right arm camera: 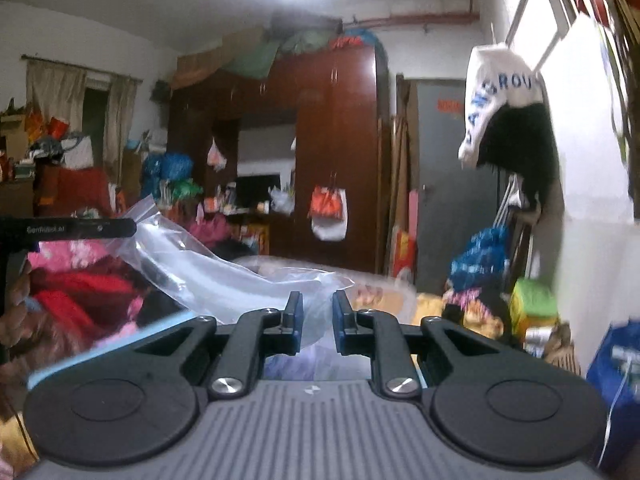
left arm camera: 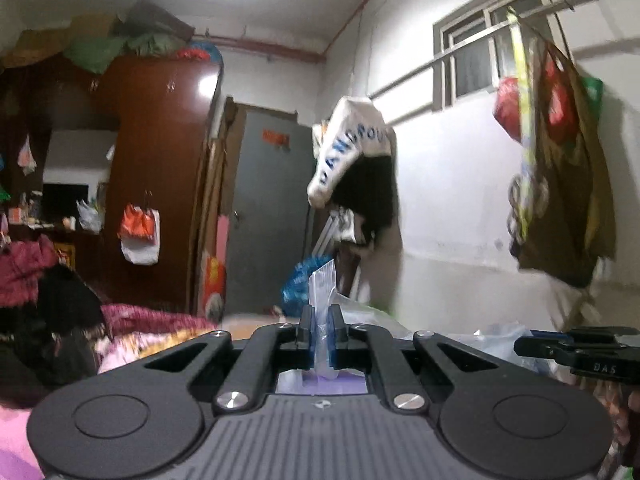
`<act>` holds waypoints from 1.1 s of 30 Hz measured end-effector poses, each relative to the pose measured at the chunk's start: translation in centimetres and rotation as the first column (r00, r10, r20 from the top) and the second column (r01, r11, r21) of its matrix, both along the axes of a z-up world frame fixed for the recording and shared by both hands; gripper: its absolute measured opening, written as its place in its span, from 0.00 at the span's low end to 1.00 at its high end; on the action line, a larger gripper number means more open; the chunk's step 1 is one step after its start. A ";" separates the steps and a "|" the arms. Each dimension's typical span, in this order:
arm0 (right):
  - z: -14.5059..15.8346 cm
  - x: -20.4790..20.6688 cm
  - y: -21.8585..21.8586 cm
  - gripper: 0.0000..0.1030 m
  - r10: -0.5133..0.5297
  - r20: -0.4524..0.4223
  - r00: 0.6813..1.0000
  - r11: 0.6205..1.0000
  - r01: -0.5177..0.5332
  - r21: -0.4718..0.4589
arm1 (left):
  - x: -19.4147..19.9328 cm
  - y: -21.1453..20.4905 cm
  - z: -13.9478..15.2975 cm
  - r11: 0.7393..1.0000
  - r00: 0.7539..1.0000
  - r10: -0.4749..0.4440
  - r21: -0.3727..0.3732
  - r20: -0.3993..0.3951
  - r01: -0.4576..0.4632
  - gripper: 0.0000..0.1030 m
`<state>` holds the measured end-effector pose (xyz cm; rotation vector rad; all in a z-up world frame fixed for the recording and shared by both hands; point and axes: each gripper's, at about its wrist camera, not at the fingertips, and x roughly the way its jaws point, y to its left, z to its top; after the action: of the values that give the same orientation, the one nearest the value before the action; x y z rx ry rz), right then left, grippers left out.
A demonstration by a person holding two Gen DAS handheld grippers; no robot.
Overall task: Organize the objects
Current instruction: 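Lift the clear plastic bag with the left gripper toward the basket, then lower the plastic bag into the basket and open the left gripper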
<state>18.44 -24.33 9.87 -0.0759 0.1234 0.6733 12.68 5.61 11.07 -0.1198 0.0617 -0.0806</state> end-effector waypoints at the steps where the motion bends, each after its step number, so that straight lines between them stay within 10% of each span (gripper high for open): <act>1: 0.9 0.9 0.3 0.17 -0.009 0.007 1.000 1.000 0.009 0.003 | 0.9 -0.1 0.8 1.000 1.000 0.009 0.005 0.006 -0.009 0.08; 12: -0.6 11.9 4.7 0.16 -0.133 -0.110 0.985 0.986 0.120 -0.111 | 13.0 -0.6 -0.4 0.992 0.983 0.103 0.090 -0.154 -0.090 0.08; 22: -3.3 14.4 6.9 0.17 -0.164 -0.131 0.978 0.968 0.134 -0.210 | 14.4 -0.3 -3.2 0.982 0.964 0.153 0.141 -0.216 -0.124 0.11; 25: -3.4 13.8 6.8 0.35 -0.188 -0.125 0.974 0.964 0.158 -0.215 | 14.3 -1.0 -3.6 0.975 0.966 0.160 0.184 -0.201 -0.123 0.41; 27: -3.2 13.0 6.4 0.70 -0.195 -0.109 0.975 0.968 0.173 -0.181 | 13.7 -1.6 -3.7 0.964 0.968 0.193 0.217 -0.158 -0.157 0.77; 30: -2.7 12.5 5.7 1.00 -0.210 -0.093 0.973 0.970 0.195 -0.148 | 12.8 -2.4 -3.4 0.955 0.973 0.204 0.242 -0.111 -0.173 0.87; 33: -2.2 12.1 5.0 1.00 -0.166 -0.124 0.978 0.982 0.154 -0.106 | 12.4 -2.9 -3.2 0.959 0.975 0.180 0.245 -0.130 -0.144 0.98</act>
<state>30.50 -19.37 7.63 -0.1123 0.2872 0.5108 25.04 2.68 7.85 0.1062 0.2121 0.1007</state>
